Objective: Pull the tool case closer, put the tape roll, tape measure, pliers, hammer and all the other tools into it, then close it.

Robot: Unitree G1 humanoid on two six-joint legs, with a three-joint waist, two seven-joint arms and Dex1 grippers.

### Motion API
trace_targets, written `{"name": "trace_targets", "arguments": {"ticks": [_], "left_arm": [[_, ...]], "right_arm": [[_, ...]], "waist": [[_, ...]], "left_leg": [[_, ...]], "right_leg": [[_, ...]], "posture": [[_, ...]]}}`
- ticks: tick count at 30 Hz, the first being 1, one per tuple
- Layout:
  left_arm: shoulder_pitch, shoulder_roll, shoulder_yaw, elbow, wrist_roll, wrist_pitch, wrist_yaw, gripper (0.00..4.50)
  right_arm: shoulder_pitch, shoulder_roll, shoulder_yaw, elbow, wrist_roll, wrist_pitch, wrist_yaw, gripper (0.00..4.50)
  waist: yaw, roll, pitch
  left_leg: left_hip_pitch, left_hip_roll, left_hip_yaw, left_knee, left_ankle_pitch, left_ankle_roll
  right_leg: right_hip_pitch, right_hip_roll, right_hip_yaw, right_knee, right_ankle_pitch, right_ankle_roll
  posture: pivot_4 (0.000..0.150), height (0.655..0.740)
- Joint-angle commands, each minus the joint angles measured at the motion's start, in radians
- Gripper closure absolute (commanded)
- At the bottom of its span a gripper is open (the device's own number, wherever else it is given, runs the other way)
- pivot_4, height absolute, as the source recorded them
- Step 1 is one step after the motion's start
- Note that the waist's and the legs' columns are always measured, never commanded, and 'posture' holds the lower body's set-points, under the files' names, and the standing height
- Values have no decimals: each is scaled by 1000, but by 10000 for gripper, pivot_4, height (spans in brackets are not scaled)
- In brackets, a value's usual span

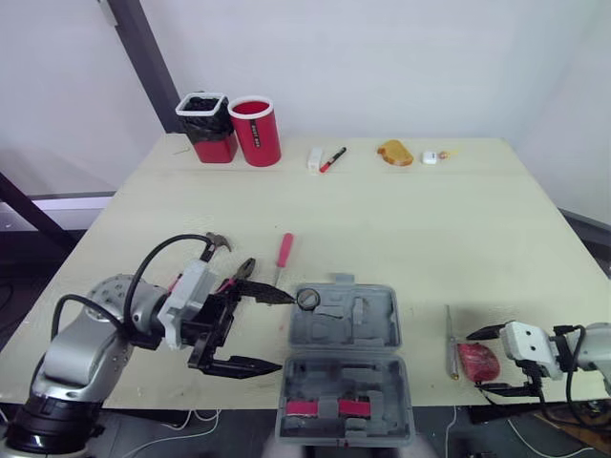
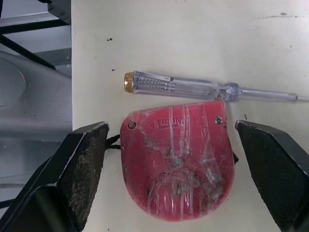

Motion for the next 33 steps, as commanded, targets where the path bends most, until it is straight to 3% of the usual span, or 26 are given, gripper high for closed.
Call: {"name": "trace_targets", "arguments": {"ticks": [1,3,7,8,16,21,27,33], "left_arm": [[-4,11,24,-30,-20,3,-6,0],[-5,11,23,-28,-18,1,-9,0],[-14,7,20,-24,-20,4,-4,0],[-15,6,20,-24,-20,5,-3,0],[-22,4,21,-17,-19,10,-3,0],[-16,3,23,-24,-22,13,-2,0],[-9,-8,23,-32,-27,17,10,0],[-5,-29,12,-43,-28,21,32,0]], "right_arm": [[-13,-3,-4,12,-2,1,-6,481],[-20,2,-4,35,-7,-2,-10,481],[-25,10,4,86,-25,-25,-16,13471],[-26,14,7,102,-30,-35,-19,14488],[-41,44,6,205,-54,-98,-60,14491],[-11,19,-17,186,-29,-95,-58,14491],[44,-56,-76,-9,47,46,-52,14491],[60,-156,-113,-284,122,330,-44,14491]], "waist": [[0,0,0],[0,0,0],[0,0,0],[-1,0,0],[-4,-5,-3],[-3,-6,-3],[2,-2,-1],[-6,0,1]], "left_leg": [[0,0,0,0,0,0],[0,0,0,0,0,0],[0,0,0,0,0,0],[0,0,0,0,0,0],[4,0,0,1,0,0],[15,0,1,0,0,0],[15,0,2,1,0,0],[15,1,1,-1,0,0]], "right_leg": [[0,0,0,0,0,0],[0,0,0,0,0,0],[0,0,0,0,0,0],[0,0,0,0,0,0],[3,0,0,0,0,0],[15,0,1,-2,-2,-4],[15,-1,1,-1,-2,-3],[14,0,2,-1,-2,-3]], "posture": [[1500,7400],[1500,7400],[1500,7400],[1500,7400],[1500,7400],[1500,7400],[1500,7400],[1500,7400]]}}
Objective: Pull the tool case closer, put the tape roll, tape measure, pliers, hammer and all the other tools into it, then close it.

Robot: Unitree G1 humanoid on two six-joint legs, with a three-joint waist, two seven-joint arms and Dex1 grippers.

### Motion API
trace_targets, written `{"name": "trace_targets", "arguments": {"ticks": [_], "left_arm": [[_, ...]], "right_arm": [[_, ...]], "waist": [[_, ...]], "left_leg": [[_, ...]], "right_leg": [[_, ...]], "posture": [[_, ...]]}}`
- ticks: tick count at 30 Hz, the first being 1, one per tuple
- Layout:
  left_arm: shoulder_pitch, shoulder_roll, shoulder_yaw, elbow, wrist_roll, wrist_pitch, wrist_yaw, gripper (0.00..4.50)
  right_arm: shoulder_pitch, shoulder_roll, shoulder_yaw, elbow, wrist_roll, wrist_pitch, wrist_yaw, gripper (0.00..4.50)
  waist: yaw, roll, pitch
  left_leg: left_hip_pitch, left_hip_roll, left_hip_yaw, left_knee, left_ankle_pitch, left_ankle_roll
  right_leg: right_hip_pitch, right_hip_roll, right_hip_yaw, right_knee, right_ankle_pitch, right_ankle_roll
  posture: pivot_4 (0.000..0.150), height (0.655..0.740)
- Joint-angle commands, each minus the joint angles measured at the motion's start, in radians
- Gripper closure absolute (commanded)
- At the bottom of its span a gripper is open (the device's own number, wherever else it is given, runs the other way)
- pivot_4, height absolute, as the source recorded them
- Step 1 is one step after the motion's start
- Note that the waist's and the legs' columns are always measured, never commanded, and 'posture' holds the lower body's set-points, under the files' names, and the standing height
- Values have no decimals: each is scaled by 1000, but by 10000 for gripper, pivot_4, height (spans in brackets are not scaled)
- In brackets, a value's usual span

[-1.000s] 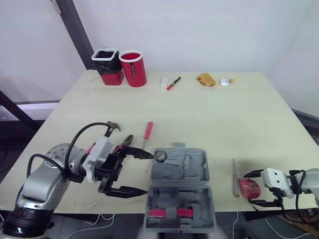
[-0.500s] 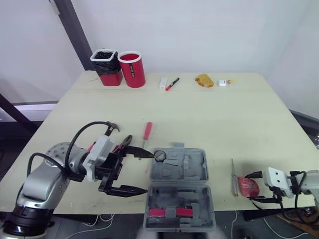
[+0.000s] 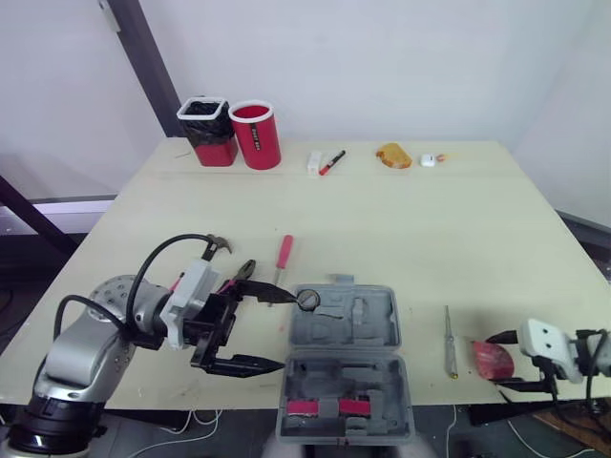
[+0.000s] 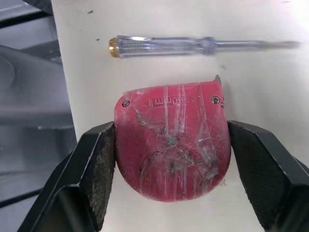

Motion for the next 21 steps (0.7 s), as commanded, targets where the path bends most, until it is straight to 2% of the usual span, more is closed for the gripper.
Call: {"name": "trace_targets", "arguments": {"ticks": [1,8,16,21], "left_arm": [[-2,-9,12,-42,-26,4,13,0],[9,-26,17,-56,-14,9,55,0],[94,-33,101,-88,-24,27,175,0],[176,-38,163,-121,-24,37,240,0]], "right_arm": [[-22,-37,-36,-161,69,150,13,14491],[-131,-5,20,-353,59,378,-54,14491],[-474,119,331,-482,-134,703,-98,14491],[-681,217,485,-466,-205,855,-74,14491]], "waist": [[0,0,0],[5,0,0],[1,1,1],[4,1,1]], "left_leg": [[0,0,0,0,0,0],[-2,1,-1,-1,0,0],[-6,1,-1,-2,0,0],[-16,1,-2,-1,0,0]], "right_leg": [[0,1,0,0,1,1],[-1,1,-1,-1,1,2],[-9,1,1,1,1,1],[-17,1,-1,1,2,2]], "posture": [[1500,7400],[1500,7400],[1500,7400],[1500,7400]]}}
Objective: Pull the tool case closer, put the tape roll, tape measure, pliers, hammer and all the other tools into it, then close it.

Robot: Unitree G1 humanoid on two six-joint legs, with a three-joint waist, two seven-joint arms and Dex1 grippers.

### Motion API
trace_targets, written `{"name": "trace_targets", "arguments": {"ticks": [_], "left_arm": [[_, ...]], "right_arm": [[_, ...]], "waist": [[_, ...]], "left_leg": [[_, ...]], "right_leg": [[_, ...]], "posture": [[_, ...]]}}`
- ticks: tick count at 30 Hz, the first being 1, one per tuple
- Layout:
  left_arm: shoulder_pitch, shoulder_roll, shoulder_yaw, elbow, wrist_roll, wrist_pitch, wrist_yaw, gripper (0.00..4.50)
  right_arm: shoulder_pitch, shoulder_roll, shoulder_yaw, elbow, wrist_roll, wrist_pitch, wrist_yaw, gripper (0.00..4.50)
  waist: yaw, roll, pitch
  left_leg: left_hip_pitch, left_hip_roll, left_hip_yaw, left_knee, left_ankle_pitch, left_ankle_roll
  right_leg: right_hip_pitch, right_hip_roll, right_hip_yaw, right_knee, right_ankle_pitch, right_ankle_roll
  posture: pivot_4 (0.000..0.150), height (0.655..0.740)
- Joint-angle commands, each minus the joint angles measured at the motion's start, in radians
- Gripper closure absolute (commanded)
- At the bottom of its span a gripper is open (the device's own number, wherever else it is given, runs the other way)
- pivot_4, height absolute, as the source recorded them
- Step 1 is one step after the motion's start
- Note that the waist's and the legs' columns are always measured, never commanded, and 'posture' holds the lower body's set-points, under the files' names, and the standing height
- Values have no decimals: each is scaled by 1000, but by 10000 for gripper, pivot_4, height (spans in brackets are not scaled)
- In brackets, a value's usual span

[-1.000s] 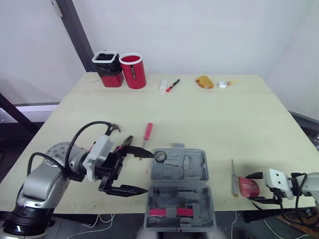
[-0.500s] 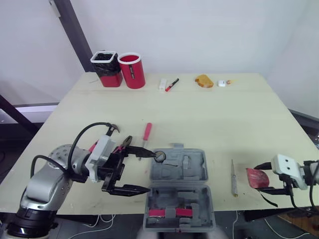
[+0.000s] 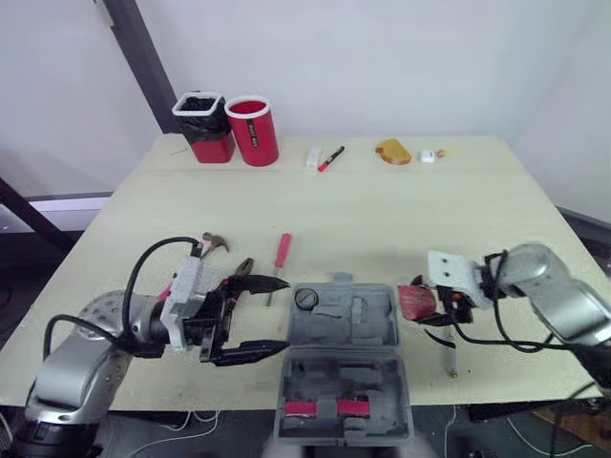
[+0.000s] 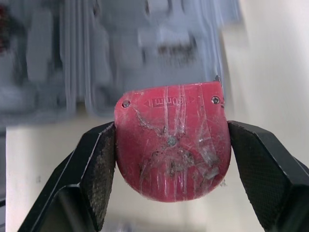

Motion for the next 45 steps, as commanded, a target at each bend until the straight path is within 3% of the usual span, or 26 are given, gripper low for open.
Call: {"name": "trace_targets", "arguments": {"ticks": [1,14,28,39,41,42,45], "left_arm": [[48,-10,59,-58,-15,-2,51,0],[176,-60,124,-140,-14,-6,177,0],[171,-54,119,-111,-7,-25,162,0],[170,-64,105,-90,6,-51,147,0],[170,-65,104,-88,5,-53,146,0],[171,-65,105,-87,4,-54,145,0],[174,-66,105,-82,5,-59,139,0]], "right_arm": [[-122,56,78,6,-52,95,11,14491],[-302,165,345,155,-257,251,-4,14491],[-278,275,370,179,-320,286,-57,14491],[-275,283,367,165,-318,282,-63,14491],[-277,282,367,161,-317,282,-60,4464],[-277,281,366,156,-317,285,-59,1730],[-279,286,357,146,-320,287,-70,745]], "waist": [[-1,0,0],[0,0,0],[-5,0,0],[-4,0,0],[-4,0,0],[-4,0,0],[-4,0,0]], "left_leg": [[-1,0,0,0,0,0],[-2,0,1,-1,0,0],[-1,0,0,-1,0,0],[-2,0,0,-1,0,0],[-2,0,0,-1,0,0],[-2,0,0,-1,0,0],[-2,0,0,-1,0,0]], "right_leg": [[0,0,0,0,0,0],[-2,-2,-2,0,-1,-2],[-2,-1,-1,1,0,-1],[-2,-1,-1,0,0,-1],[-2,-1,-1,0,0,-1],[-2,-1,-1,0,0,-1],[-2,-1,-1,0,0,-1]], "posture": [[1500,7400],[1500,7400],[1500,7400],[1500,7400],[1500,7400],[1500,7400],[1500,7400]]}}
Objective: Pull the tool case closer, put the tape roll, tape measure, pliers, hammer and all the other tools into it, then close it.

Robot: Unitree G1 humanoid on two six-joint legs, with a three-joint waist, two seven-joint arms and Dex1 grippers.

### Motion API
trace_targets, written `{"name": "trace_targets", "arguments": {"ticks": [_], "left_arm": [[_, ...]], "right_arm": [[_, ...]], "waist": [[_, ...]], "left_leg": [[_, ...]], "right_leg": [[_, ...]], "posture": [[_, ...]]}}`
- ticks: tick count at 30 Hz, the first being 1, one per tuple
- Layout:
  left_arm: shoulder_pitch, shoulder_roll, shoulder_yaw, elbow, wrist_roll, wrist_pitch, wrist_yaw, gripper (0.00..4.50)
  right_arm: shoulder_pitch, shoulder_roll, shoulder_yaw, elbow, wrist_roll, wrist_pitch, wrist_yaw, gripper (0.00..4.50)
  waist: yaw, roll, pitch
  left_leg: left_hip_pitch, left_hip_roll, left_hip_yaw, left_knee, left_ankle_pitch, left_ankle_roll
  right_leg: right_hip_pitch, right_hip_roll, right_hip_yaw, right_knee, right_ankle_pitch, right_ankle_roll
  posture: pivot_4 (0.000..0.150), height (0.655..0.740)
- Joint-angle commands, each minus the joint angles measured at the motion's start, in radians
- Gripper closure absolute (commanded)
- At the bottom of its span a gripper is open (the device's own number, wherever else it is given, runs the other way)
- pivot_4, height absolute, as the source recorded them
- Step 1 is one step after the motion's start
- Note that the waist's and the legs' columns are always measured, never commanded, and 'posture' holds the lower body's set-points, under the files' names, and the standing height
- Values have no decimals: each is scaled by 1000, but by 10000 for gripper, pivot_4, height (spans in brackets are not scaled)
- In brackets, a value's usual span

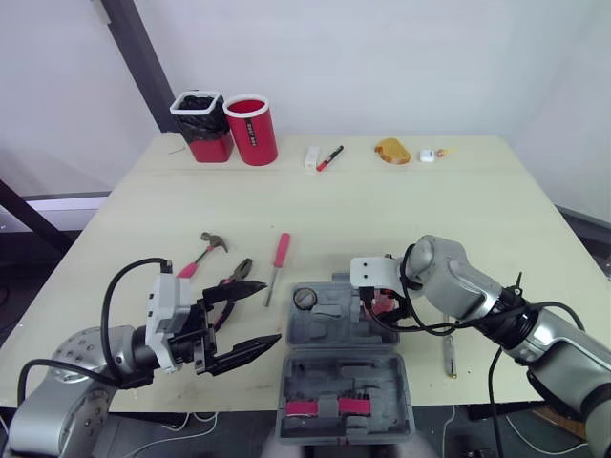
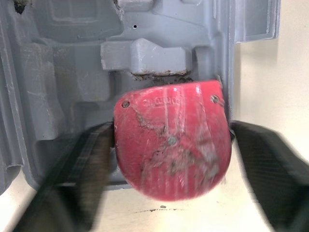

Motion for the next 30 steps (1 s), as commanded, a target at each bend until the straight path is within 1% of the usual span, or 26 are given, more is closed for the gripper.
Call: {"name": "trace_targets", "arguments": {"ticks": [1,7,12,14,17,18,19,22,26,28,30], "left_arm": [[-1,-3,13,4,-4,-22,-12,0],[-14,1,8,21,0,-28,-26,0],[-21,1,7,33,2,-33,-35,0],[-26,0,3,35,4,-35,-35,0],[-31,-1,-3,38,4,-37,-33,0],[-32,-1,-5,39,4,-37,-33,0],[-33,-1,-5,42,5,-38,-34,0],[-40,-2,-12,47,6,-36,-35,0],[-54,-1,-21,53,7,-33,-33,0],[-62,-1,-25,55,7,-32,-31,0],[-67,0,-27,58,7,-31,-32,0]], "right_arm": [[-12,4,-31,-47,-6,-3,-17,745],[8,-21,-84,-110,34,9,-13,745],[77,-59,-191,-191,110,43,-21,745],[132,-52,-277,-190,148,18,-69,745],[219,-16,-420,-180,237,-92,-119,745],[243,-8,-459,-180,264,-123,-127,5721],[263,-6,-484,-181,286,-140,-129,9482],[317,-14,-517,-177,303,-218,-158,23061],[380,20,-553,-146,337,-312,-204,23061],[431,68,-598,-101,385,-437,-219,23061],[461,91,-616,-52,396,-526,-230,23061]], "waist": [[0,0,0],[1,0,0],[2,0,0],[2,0,0],[2,0,0],[2,0,0],[0,0,0],[0,0,0],[0,-1,0],[1,-1,0],[1,-1,0]], "left_leg": [[0,0,0,0,0,0],[0,0,0,0,0,0],[0,0,0,0,0,0],[0,0,0,0,0,0],[0,0,0,0,0,0],[0,0,0,-1,0,0],[0,0,0,-1,0,0],[0,0,0,-1,0,0],[0,0,0,-1,0,0],[0,0,0,-1,0,0],[0,0,-1,-1,0,0]], "right_leg": [[0,0,0,0,0,0],[0,0,0,0,0,0],[0,0,0,-1,0,0],[0,0,0,-1,0,0],[0,0,0,-1,0,0],[0,0,0,-1,0,0],[0,0,0,-1,0,0],[0,0,1,-1,0,0],[0,0,0,-1,0,0],[1,0,0,-1,0,0],[1,1,0,-1,0,0]], "posture": [[1500,7400],[1500,7400],[1500,7400],[1500,7400],[1500,7400],[1500,7400],[1500,7400],[1500,7400],[1500,7400],[1500,7400],[1500,7400]]}}
